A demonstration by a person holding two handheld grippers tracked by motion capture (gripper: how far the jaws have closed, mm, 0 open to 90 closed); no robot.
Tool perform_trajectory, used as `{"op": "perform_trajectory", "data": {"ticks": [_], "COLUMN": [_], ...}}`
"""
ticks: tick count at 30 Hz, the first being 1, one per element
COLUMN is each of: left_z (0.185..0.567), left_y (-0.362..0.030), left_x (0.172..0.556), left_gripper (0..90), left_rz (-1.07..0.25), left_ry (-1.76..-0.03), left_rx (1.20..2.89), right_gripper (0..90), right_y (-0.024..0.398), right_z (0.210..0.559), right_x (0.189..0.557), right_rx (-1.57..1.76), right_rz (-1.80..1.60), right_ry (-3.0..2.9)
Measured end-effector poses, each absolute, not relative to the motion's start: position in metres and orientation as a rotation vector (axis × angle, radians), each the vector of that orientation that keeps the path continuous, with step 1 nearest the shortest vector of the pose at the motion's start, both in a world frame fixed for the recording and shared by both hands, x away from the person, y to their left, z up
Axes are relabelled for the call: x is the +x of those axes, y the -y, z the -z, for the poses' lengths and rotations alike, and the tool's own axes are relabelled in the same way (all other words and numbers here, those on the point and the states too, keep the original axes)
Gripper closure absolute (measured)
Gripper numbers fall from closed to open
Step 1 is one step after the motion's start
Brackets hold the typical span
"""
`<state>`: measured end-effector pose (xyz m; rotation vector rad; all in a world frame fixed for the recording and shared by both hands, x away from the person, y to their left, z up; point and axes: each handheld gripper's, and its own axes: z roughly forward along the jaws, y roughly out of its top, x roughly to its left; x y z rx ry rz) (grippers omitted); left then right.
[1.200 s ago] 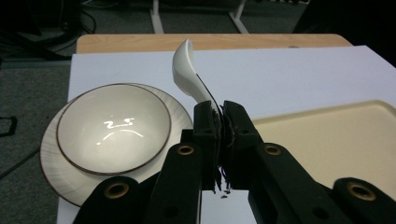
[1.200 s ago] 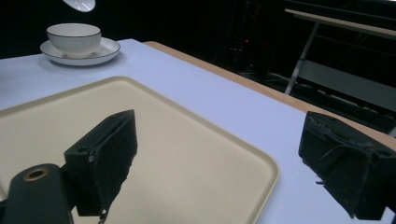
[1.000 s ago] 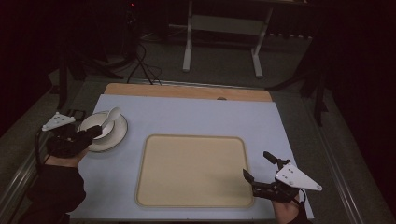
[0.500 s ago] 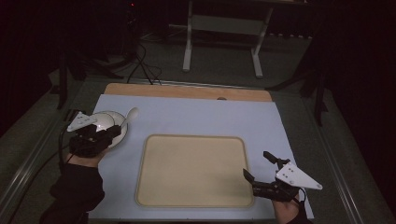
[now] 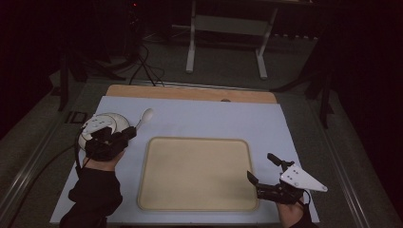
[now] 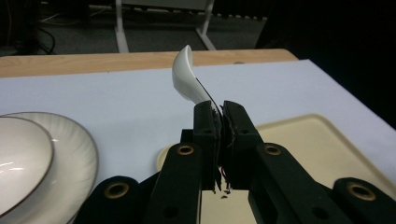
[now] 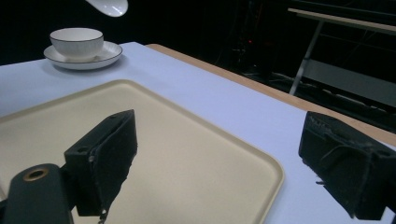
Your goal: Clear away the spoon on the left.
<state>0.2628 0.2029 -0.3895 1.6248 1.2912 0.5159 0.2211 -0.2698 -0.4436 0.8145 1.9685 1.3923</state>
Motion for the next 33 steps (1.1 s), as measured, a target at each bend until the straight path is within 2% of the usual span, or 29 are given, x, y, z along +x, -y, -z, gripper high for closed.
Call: {"op": "perform_trajectory", "data": {"ticks": [8, 21, 33], "left_z": [0.399, 0.416, 0.444], "left_y": [-0.176, -0.147, -0.128], "left_x": [0.263, 0.255, 0.248], "left_gripper": [85.9, 85.9, 85.9], "left_rz": [-0.487, -0.533, -0.521], "left_ry": [-1.299, -1.323, -1.345], "left_rx": [1.603, 1.476, 1.466], "right_gripper": [11.4, 11.4, 11.5], "right_y": [0.268, 0.266, 0.263], "right_z": [0.444, 0.443, 0.443], "right_x": [0.223, 0.224, 0.224], "right_rx": [0.808, 0.797, 0.794], "right_rz": [-1.402, -1.412, -1.431], "right_ry": [-1.970, -1.969, -1.976]}}
